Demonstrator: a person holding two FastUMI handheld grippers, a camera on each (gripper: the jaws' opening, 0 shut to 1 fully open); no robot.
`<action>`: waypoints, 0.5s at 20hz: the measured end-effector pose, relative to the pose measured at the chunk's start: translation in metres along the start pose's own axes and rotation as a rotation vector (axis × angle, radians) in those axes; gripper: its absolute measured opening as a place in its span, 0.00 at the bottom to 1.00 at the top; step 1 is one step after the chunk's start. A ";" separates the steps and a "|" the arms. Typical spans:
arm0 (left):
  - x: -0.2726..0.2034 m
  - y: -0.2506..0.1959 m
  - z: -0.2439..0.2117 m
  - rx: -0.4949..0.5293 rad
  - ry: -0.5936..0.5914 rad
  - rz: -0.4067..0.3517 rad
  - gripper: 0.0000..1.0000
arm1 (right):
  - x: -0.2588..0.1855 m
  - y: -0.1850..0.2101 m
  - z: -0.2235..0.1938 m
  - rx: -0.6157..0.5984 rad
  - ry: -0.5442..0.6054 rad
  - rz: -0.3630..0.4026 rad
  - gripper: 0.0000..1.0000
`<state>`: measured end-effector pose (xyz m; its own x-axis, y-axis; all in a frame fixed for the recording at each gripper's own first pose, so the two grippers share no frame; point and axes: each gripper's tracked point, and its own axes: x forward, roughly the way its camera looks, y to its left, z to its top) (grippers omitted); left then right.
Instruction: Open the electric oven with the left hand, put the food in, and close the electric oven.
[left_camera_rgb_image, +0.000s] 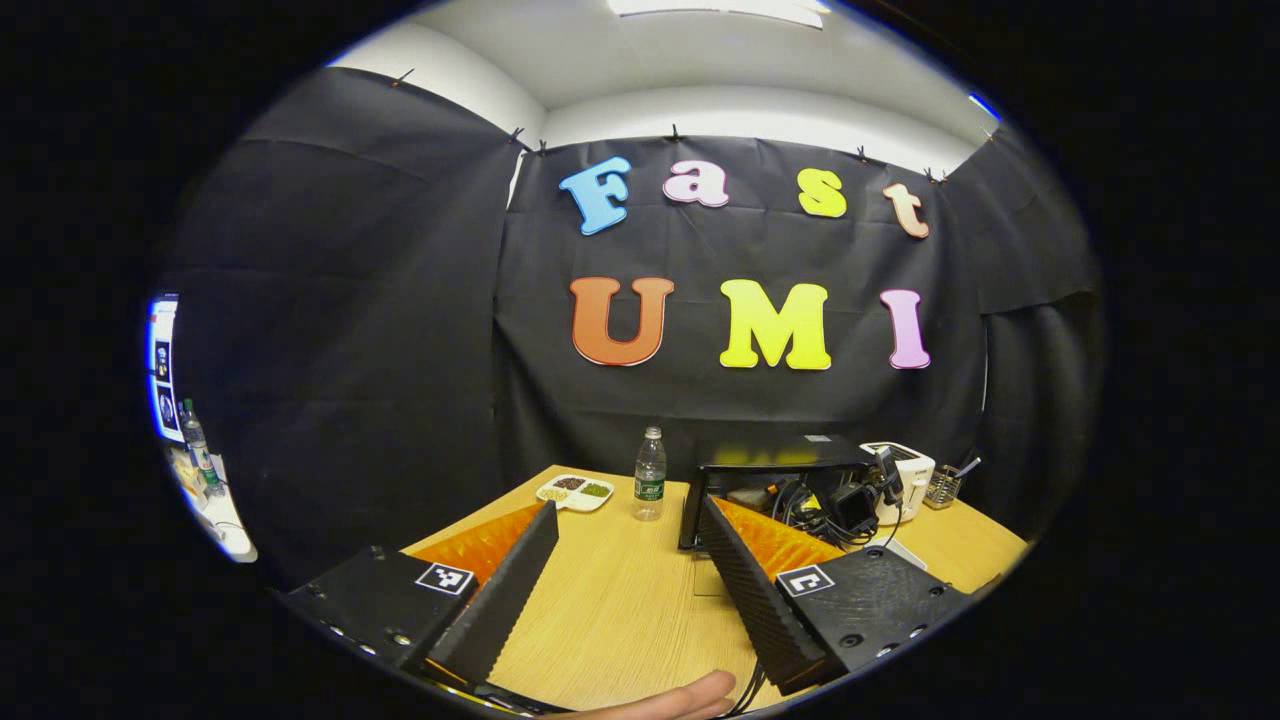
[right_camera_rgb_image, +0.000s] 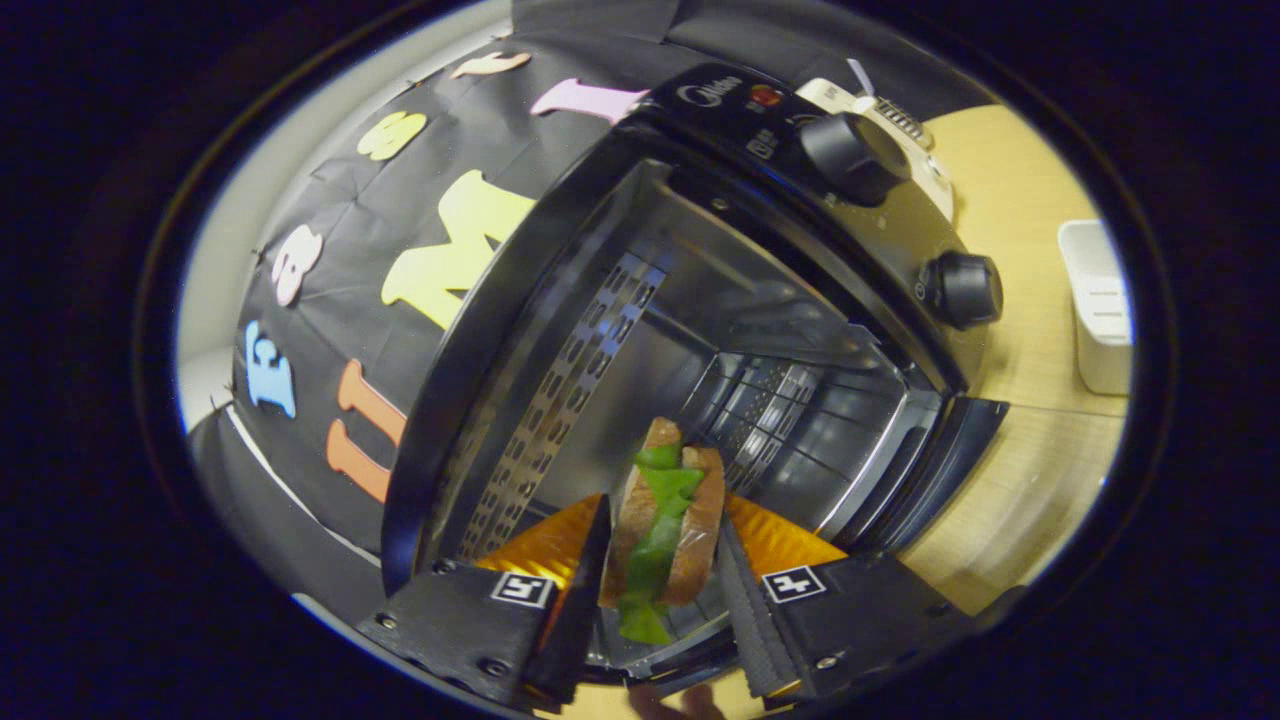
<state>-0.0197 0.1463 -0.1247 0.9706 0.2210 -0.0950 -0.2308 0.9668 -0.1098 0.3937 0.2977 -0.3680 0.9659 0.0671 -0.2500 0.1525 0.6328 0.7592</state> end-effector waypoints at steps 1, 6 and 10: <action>0.000 -0.002 0.000 -0.011 -0.003 -0.008 0.94 | -0.001 0.005 0.000 -0.055 -0.004 0.000 0.62; -0.003 0.001 -0.001 -0.029 -0.004 -0.014 0.94 | -0.007 0.006 -0.010 -0.268 0.008 -0.023 0.99; -0.007 0.001 -0.004 -0.045 0.002 -0.020 0.94 | -0.002 0.011 -0.020 -0.348 0.079 0.009 1.00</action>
<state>-0.0269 0.1453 -0.1283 0.9749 0.2014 -0.0947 -0.2143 0.9642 -0.1559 0.3887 0.3201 -0.3715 0.9457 0.1243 -0.3002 0.0509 0.8559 0.5147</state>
